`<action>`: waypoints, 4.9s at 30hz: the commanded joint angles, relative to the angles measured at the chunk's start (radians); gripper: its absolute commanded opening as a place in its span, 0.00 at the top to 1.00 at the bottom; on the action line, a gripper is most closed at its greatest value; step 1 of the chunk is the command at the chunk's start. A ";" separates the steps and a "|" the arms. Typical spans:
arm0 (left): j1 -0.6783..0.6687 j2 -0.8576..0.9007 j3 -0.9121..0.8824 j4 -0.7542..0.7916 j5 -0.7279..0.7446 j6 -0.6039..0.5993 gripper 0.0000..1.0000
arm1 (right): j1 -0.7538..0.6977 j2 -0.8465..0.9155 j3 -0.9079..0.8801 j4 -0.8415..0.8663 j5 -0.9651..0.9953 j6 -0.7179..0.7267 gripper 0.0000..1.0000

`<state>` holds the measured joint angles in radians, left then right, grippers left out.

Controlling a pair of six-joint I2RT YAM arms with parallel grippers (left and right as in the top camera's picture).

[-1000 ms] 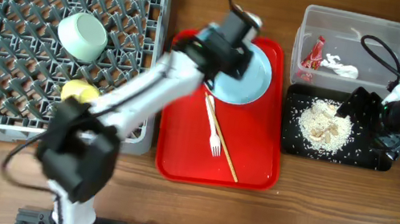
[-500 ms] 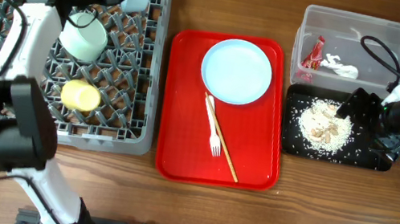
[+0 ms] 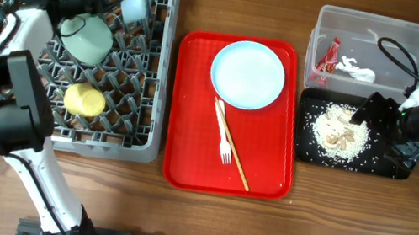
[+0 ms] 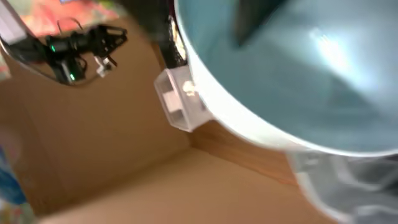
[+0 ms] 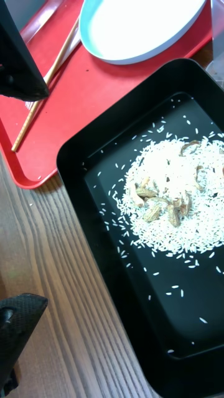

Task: Sort waste into correct bins and load items into the dishwasher rack
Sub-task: 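Place the light blue bowl into the dish rack with the left gripper, then grasp the wooden chopstick on the red tray with the left gripper, then insert the chopstick into the dish rack with the left gripper, then grasp the white plastic fork on the red tray with the left gripper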

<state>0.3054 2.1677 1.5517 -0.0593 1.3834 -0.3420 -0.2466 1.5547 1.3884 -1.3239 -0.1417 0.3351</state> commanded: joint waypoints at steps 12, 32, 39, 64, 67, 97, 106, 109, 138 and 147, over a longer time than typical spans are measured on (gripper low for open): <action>0.240 -0.091 0.006 -0.048 0.006 -0.115 0.00 | 0.000 -0.003 0.012 -0.003 -0.015 -0.014 0.00; -0.789 -0.364 -0.018 -1.018 -1.242 -0.256 0.00 | 0.000 -0.003 0.012 0.000 -0.015 -0.048 0.00; -0.973 -0.186 -0.093 -0.924 -1.275 -0.355 0.07 | 0.000 -0.003 0.012 -0.001 -0.015 -0.073 0.00; -1.041 -0.038 -0.094 -0.877 -1.359 -0.354 0.93 | 0.000 -0.003 0.012 -0.002 -0.015 -0.073 0.00; -1.041 -0.038 -0.094 -0.884 -1.359 -0.354 0.96 | 0.000 -0.003 0.012 -0.005 -0.015 -0.073 0.00; -0.558 -0.481 -0.091 -0.821 -1.381 0.173 0.96 | 0.000 -0.003 0.012 -0.016 -0.015 -0.072 0.00; -0.515 -0.449 -0.092 -0.709 -1.382 0.308 0.96 | 0.000 -0.003 0.012 -0.016 -0.015 -0.071 0.00; -0.504 -0.394 -0.092 -0.692 -1.383 0.277 0.96 | 0.000 -0.003 0.012 -0.019 -0.015 -0.071 0.00; -0.999 -0.386 -0.491 -0.642 -1.324 -0.478 0.22 | 0.000 -0.003 0.012 -0.035 -0.015 -0.070 0.00; -1.089 -0.383 -0.552 -0.545 -1.399 -0.478 0.33 | 0.000 -0.003 0.012 -0.035 -0.015 -0.070 0.00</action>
<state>-0.7555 1.7828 1.0237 -0.6083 0.0086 -0.8070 -0.2466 1.5547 1.3884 -1.3575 -0.1490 0.2821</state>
